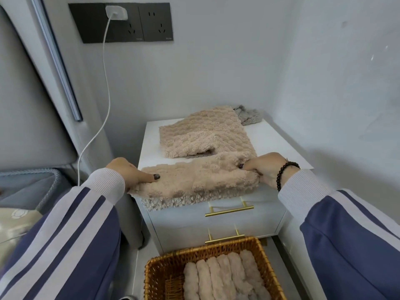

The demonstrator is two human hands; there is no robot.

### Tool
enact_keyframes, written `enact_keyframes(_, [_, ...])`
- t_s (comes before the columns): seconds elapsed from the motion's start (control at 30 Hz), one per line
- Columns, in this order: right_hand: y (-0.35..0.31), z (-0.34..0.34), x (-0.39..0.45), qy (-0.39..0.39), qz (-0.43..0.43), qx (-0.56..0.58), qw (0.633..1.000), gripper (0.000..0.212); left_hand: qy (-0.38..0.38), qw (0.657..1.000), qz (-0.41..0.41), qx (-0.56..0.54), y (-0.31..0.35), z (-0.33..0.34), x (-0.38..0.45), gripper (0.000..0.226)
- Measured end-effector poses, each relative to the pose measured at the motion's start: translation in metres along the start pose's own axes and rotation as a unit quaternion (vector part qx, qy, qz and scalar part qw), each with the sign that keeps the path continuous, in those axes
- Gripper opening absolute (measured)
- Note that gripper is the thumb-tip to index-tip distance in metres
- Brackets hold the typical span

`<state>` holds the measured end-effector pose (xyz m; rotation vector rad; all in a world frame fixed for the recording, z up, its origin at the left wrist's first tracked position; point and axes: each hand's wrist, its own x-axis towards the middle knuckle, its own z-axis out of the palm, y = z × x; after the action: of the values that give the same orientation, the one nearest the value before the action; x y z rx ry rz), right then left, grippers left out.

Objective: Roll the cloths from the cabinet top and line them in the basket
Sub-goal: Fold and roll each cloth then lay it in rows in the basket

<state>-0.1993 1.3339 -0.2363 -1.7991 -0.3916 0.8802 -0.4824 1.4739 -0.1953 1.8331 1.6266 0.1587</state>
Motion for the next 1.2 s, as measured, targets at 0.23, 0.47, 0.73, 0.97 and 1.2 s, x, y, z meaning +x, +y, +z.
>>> enact_keyframes(0.23, [0.0,0.015,0.007,0.008,-0.086,-0.02,0.996,0.021,-0.049,0.998,0.008,-0.049,0.007,0.006,0.004,0.051])
enact_keyframes(0.47, [-0.003,0.024,0.021,0.009,-0.148,-0.056,0.987,0.021,0.029,0.967,0.127,-0.218,0.007,0.029,0.025,0.061])
enact_keyframes(0.73, [-0.011,0.01,0.027,0.043,-0.157,-0.061,0.985,0.029,0.045,0.961,0.137,-0.236,0.007,0.023,0.035,0.039])
enact_keyframes(0.97, [-0.005,-0.002,0.024,0.043,-0.194,-0.087,0.976,0.016,0.031,0.977,0.115,-0.176,0.002,0.018,0.034,0.025])
enact_keyframes(1.2, [0.002,0.001,0.018,0.103,-0.245,-0.171,0.949,0.009,0.033,0.989,0.144,-0.027,0.005,0.025,0.02,0.055])
